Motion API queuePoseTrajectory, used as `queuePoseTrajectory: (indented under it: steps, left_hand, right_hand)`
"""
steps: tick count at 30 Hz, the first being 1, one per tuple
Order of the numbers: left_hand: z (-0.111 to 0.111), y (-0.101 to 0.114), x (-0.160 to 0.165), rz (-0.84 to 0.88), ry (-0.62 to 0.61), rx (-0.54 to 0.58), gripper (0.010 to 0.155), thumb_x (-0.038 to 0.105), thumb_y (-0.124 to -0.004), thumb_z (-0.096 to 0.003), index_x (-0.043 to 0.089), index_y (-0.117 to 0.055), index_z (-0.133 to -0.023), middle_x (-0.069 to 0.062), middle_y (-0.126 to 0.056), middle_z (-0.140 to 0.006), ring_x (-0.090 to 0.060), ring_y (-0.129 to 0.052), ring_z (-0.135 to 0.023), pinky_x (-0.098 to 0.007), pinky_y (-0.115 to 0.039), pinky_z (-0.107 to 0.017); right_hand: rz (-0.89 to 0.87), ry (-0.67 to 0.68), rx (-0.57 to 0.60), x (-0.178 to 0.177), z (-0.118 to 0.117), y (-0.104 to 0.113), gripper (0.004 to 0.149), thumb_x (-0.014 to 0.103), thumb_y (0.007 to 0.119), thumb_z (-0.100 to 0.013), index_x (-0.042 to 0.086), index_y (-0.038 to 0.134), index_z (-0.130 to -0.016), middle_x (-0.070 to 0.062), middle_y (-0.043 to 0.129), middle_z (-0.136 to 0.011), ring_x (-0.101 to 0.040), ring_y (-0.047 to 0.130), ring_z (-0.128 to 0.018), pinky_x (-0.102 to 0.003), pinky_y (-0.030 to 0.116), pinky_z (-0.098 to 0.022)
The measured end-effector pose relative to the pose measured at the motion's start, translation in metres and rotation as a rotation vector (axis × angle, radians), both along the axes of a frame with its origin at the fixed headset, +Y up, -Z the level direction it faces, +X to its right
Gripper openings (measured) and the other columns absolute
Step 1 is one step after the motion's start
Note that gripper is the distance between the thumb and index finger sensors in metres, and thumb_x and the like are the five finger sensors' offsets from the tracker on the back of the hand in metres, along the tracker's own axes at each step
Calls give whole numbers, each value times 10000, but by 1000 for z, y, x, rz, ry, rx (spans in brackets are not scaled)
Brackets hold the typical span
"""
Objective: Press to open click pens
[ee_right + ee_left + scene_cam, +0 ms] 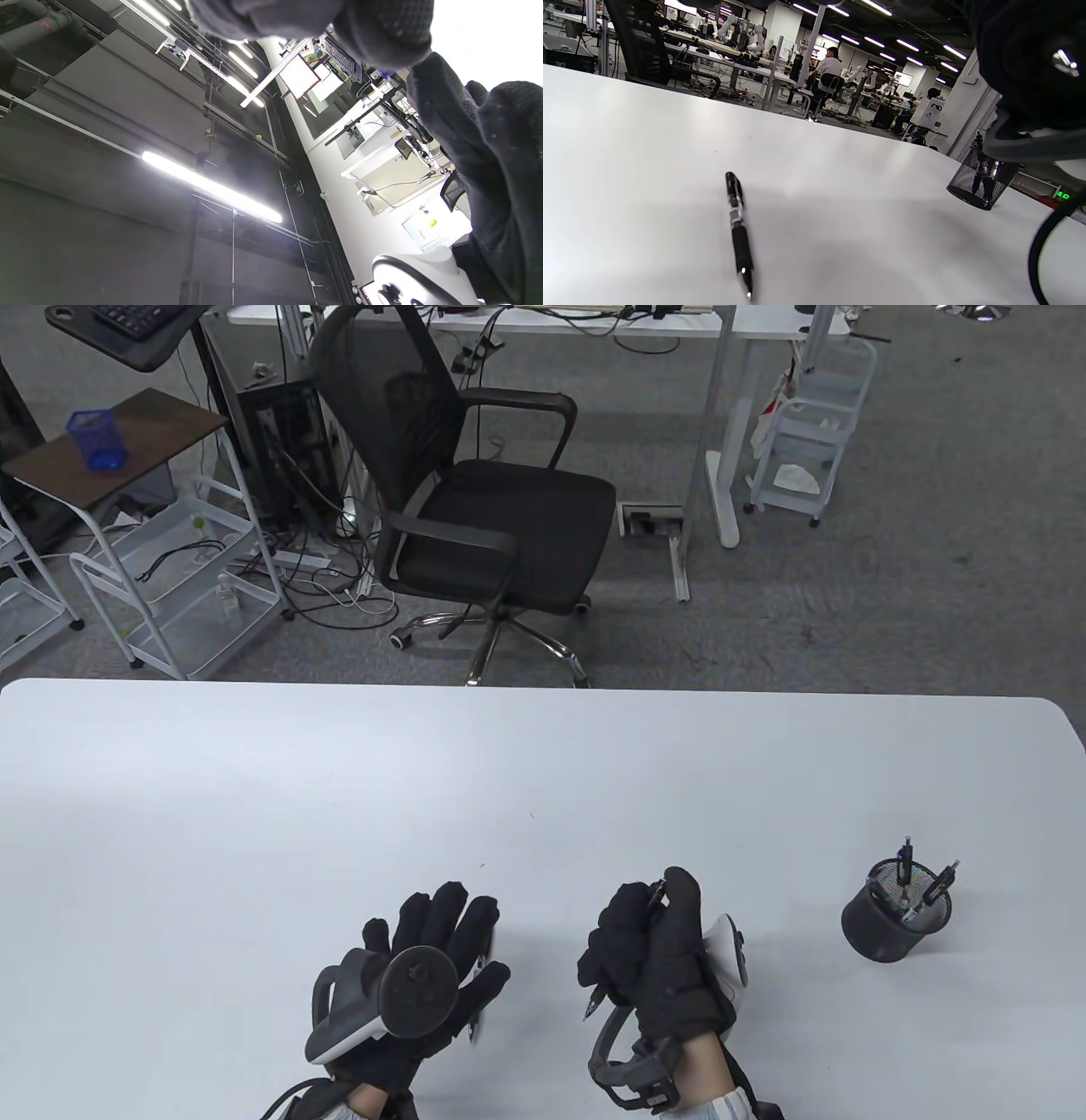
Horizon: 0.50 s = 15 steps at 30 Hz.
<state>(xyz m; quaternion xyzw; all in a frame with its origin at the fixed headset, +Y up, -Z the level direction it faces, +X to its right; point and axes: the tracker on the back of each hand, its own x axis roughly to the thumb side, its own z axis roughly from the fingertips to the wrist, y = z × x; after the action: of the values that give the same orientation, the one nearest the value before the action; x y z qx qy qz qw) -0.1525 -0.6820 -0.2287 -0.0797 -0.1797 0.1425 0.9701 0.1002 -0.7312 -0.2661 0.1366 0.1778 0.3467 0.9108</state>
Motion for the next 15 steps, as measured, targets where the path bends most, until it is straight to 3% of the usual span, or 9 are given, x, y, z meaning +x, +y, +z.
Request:
queuePoseTrajectory:
  steps: [15]
  left_hand:
    - [0,0,0,1,-1,-1,668,588,-484,-716,266,-301,-1272,-212,-265,-1324,-583,-339,-1170,-814,-296,-745]
  right_hand:
    - [-1,0,-22,-2,1,0,652,652,269,-647,173,703,-740,89,811,-479,-110,845,-301,-366,828,-418]
